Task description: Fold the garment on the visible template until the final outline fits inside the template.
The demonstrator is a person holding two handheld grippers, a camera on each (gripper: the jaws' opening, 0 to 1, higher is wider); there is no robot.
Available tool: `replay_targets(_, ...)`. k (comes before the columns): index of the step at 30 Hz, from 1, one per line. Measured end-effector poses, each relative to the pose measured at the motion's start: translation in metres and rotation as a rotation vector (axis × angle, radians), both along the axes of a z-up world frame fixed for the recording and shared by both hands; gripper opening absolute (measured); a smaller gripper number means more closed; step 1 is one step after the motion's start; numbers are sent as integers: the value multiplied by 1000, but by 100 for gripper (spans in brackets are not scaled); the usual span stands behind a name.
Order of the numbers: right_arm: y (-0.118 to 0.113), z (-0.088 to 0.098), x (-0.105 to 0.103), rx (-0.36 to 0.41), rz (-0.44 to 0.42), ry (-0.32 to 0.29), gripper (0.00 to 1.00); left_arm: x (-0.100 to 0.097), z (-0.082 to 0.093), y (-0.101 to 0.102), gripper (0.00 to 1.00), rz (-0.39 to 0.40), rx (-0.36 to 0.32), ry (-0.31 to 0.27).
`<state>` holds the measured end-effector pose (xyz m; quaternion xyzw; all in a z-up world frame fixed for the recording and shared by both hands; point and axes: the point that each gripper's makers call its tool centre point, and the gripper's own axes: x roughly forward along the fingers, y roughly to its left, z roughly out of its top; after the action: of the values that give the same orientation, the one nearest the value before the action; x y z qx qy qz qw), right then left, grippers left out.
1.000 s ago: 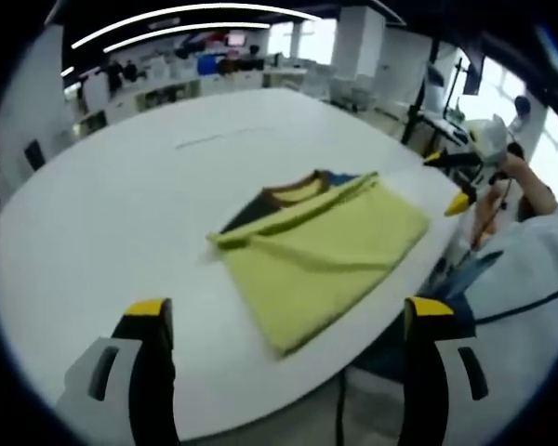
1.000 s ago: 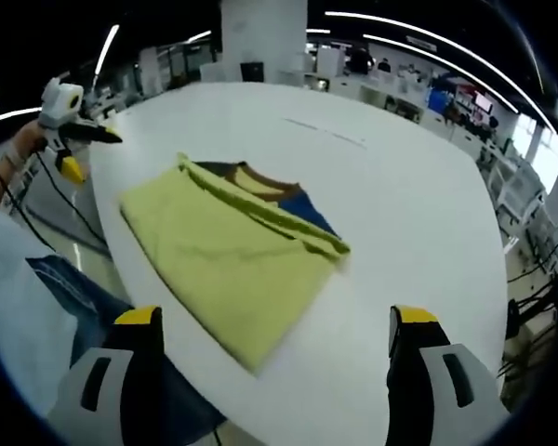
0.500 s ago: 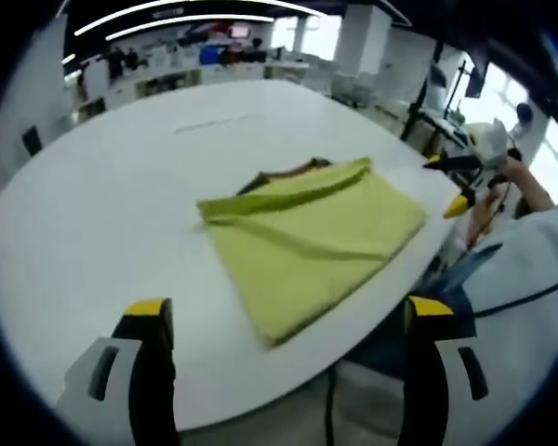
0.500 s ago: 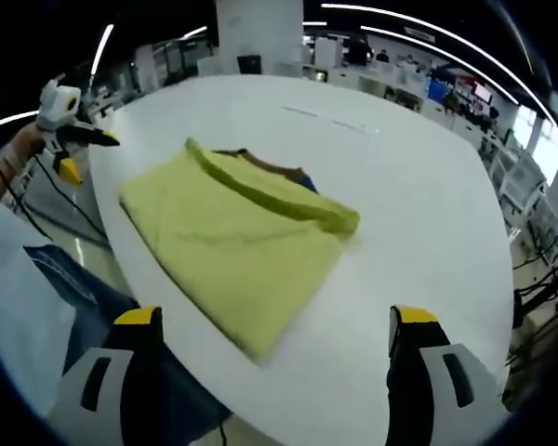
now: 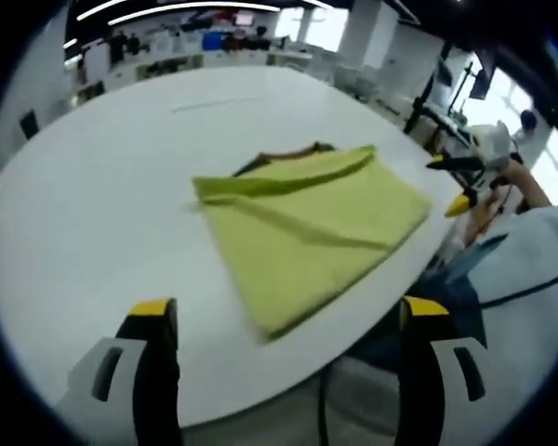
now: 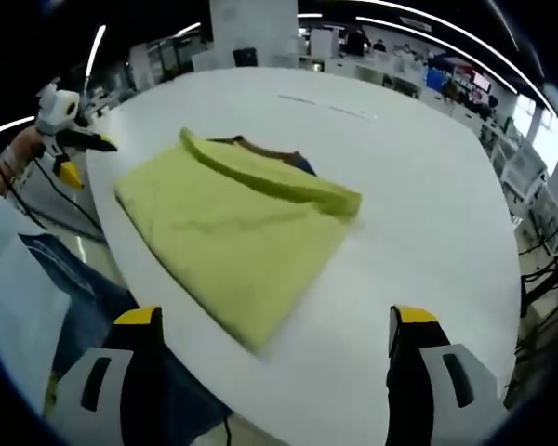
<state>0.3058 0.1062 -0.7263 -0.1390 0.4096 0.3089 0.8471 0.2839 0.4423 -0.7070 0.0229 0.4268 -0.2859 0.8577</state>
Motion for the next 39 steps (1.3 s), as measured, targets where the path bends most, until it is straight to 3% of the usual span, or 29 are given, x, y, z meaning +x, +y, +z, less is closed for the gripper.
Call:
replay_targets(15, -3, -16, -7, 11, -13, 59, 92, -2, -13, -9, 80, -2, -25, 61)
replay_targets(19, 0, -19, -10, 28, 3, 79, 81, -2, -14, -10, 72, -5, -31, 76)
replay_targets(28, 4, -25, -14, 46, 26, 120, 67, -5, -21, -16, 55, -19, -48, 127)
replay_targets(35, 5, -28, -19, 69, 27, 156, 50, -4, -27, -13, 53, -16, -42, 147)
replay_targets(39, 7, -31, -21, 77, 36, 169, 47, -3, -28, -14, 49, -12, -57, 153)
